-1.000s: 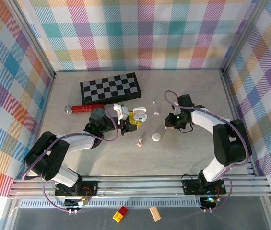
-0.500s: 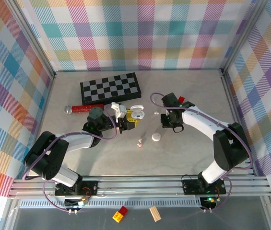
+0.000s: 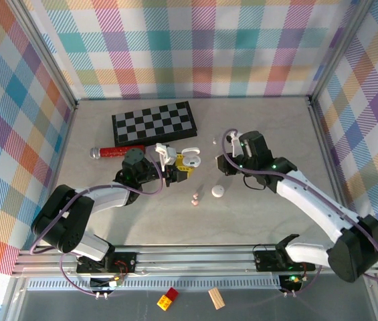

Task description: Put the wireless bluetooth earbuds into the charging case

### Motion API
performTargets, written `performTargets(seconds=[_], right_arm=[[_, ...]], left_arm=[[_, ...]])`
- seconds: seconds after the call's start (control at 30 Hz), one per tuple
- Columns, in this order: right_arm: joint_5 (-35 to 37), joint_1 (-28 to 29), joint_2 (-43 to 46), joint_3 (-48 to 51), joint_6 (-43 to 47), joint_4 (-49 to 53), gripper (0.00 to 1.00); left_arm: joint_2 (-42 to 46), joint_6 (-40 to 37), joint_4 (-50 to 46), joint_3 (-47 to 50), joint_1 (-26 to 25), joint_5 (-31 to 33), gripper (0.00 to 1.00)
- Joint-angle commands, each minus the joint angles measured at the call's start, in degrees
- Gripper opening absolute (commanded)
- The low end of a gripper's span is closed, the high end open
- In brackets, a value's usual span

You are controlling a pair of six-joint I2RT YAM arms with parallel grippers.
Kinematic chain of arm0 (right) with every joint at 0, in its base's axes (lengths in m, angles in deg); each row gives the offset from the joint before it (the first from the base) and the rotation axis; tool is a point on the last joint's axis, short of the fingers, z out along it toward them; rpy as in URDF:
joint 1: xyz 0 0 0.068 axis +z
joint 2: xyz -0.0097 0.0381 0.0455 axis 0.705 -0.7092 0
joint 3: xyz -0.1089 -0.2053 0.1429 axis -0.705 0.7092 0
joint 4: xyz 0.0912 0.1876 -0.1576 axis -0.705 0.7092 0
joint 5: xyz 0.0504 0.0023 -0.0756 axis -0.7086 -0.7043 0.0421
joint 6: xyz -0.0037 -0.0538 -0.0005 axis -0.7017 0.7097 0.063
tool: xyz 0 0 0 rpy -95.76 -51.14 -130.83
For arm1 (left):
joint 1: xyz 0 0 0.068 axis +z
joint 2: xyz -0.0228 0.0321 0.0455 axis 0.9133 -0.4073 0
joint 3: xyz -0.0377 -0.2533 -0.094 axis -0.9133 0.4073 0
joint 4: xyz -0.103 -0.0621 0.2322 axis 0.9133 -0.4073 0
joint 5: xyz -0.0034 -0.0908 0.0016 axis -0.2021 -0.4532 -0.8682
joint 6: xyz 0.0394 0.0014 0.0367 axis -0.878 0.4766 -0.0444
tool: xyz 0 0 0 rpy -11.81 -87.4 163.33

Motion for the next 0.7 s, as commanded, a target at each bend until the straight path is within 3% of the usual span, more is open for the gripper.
performTargets(seconds=[0.0,0.2,0.67], right_arm=[[-10.46,0.47,2.85,0.8,3.1,-8.61,0.19],[-16.88,1.62,2.94,-2.0,5.08,-10.04,0.18],[-12.29,5.19,-5.35,-10.37,12.37,-4.19,0.18]], left_arm=[[1.77,-1.52,-0.02,-1.3,0.53,-1.51,0.36],[1.76,-0.42,1.87,-1.02,0.53,-2.04,0.35],[2.39,0.15,2.33,-0.68,0.52,-2.22,0.35]])
